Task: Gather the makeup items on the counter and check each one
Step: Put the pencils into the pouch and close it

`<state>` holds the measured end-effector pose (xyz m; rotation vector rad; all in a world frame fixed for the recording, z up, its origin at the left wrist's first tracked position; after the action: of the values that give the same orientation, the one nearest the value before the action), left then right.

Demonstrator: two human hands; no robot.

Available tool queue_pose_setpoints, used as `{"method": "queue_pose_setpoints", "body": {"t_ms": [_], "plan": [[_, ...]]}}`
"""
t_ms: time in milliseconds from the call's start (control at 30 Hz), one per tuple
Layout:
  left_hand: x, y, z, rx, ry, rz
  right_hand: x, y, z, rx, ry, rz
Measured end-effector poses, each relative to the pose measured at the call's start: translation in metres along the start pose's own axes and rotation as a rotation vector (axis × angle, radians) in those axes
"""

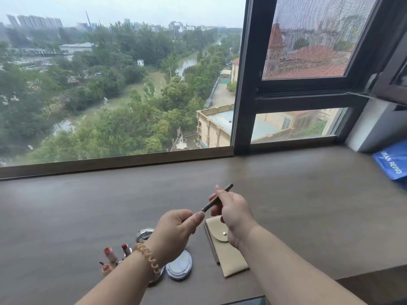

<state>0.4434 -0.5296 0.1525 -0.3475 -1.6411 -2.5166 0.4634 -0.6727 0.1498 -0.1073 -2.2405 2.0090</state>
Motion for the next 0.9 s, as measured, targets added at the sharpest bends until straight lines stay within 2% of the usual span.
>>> {"method": "queue_pose_setpoints", "body": {"t_ms": [200,467,633,700,800,900], "plan": [[-0.006,-0.013,-0.011,0.045,-0.067,0.062,-0.003,0.019,0.002,0.017,0.138,-0.113],[-0.015,-0.021,-0.021,0.148,-0.095,0.121,-0.016,0.042,0.008,0.133,0.281,-0.153],[-0.011,-0.019,-0.027,0.314,-0.124,0.209,-0.023,0.053,0.000,0.092,0.284,-0.174],[-0.004,-0.021,-0.030,0.444,-0.174,0.249,-0.034,0.057,0.029,0.125,0.414,-0.177],[0.018,-0.049,-0.017,0.596,-0.204,0.349,-0.054,0.064,0.123,0.181,0.686,-0.210],[0.029,-0.098,0.008,0.604,-0.115,0.509,-0.060,0.052,0.182,0.216,0.768,-0.160]]}}
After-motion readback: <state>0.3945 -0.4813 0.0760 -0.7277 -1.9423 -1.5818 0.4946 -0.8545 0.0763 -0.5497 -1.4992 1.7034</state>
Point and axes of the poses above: each hand's wrist, its own x-axis away from the middle knuckle, its own z-axis out of the back of the hand, y = z × x, the point moved 10 cm from there along -x, towards the middle knuckle, and after that the axes turned 13 degrees about z, right-handed, at the moved point
